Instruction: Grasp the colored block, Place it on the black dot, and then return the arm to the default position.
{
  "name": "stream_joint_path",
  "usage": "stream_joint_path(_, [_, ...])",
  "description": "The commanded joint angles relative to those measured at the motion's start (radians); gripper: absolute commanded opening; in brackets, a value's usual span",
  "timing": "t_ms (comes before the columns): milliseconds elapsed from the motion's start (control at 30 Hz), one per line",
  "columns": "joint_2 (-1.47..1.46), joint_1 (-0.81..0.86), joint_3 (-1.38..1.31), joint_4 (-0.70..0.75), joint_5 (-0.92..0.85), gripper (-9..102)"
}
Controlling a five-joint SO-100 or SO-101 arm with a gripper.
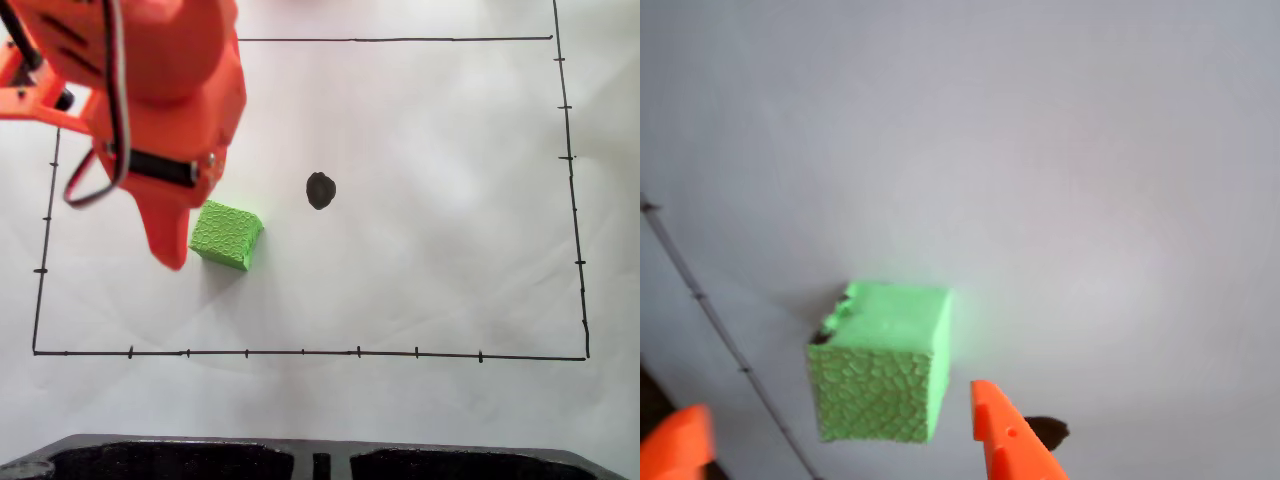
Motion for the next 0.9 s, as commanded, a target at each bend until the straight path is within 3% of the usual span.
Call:
stream_joint_path(0, [-0.018,-0.014,-0.051,-0.018,0.012,37])
stream_joint_path(533, [-0.207,-0.029,-0.106,-0.069,0.029,36])
stream_joint_path(867, [-0.241,-0.038,-0.147,-0.075,0.054,16])
